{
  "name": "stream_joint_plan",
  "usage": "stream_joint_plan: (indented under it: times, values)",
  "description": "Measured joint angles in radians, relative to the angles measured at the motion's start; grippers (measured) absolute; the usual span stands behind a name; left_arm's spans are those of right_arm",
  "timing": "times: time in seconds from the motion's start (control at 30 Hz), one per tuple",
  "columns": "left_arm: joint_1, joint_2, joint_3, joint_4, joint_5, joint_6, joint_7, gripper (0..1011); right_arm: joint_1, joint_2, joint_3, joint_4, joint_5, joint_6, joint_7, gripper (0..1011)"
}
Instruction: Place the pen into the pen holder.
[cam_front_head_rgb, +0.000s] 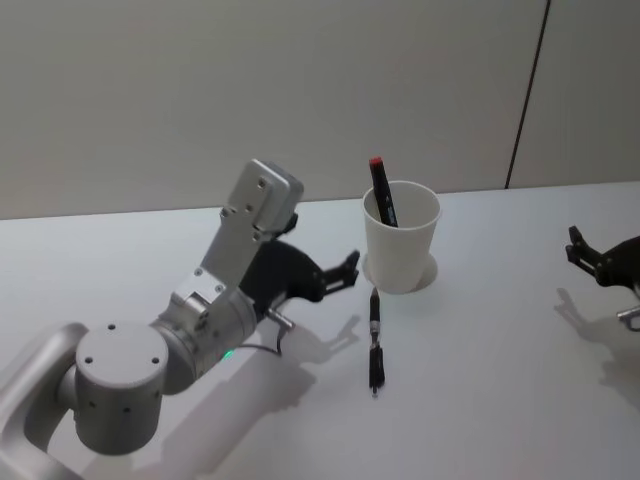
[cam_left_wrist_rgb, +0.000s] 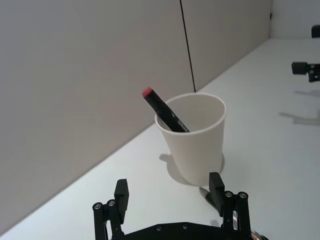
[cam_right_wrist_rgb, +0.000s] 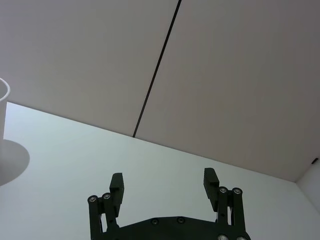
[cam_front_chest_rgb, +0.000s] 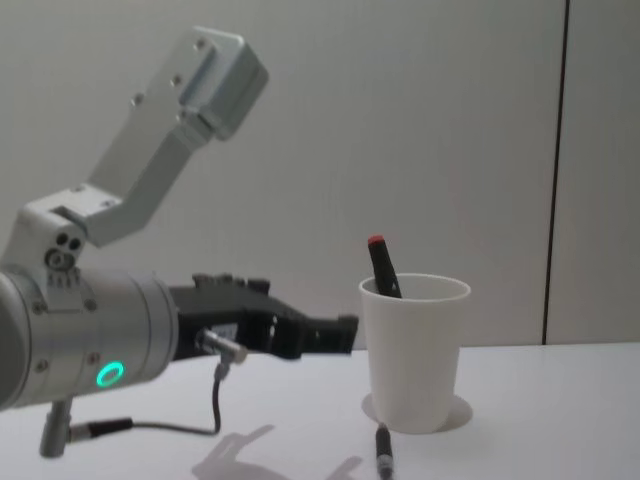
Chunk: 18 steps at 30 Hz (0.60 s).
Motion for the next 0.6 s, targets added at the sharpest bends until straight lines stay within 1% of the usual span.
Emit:
stream_joint_plan:
  times: [0.2, 0.23, 0.33, 0.4, 0.43, 0.53, 0.57, 0.6]
  values:
    - [0.009, -0.007, 0.009, -0.005, -0.018, 0.071, -0.005, 1001, -0.001, 0.001, 0.001, -0.001, 0.0, 0.001, -0.001, 1002]
    - [0.013, -0.011, 0.013, -0.005, -0.027, 0.091, -0.005, 1001, -0.001, 0.001, 0.001, -0.001, 0.0, 0.001, -0.001, 1002]
    - [0.02, -0.019, 0.018, -0.005, -0.048, 0.121, 0.004, 1001, -0.001, 0.001, 0.001, -0.001, 0.0, 0.001, -0.001, 1002]
    - [0.024, -0.023, 0.02, -0.005, -0.06, 0.132, 0.012, 1001, -0.002, 0.001, 0.001, -0.001, 0.0, 0.001, -0.001, 1002]
    - [0.028, -0.028, 0.022, -0.005, -0.075, 0.144, 0.022, 1001, -0.002, 0.001, 0.001, -0.001, 0.0, 0.002, -0.001, 1001]
    - [0.038, -0.039, 0.026, -0.005, -0.101, 0.158, 0.046, 1001, -0.002, 0.001, 0.001, -0.001, 0.0, 0.002, -0.001, 1001]
    - [0.038, -0.039, 0.026, -0.005, -0.101, 0.158, 0.046, 1001, -0.002, 0.001, 0.001, -0.001, 0.0, 0.002, -0.001, 1002]
    - [0.042, -0.044, 0.028, -0.005, -0.115, 0.164, 0.061, 1001, -0.002, 0.002, 0.001, -0.001, 0.0, 0.002, -0.001, 1002]
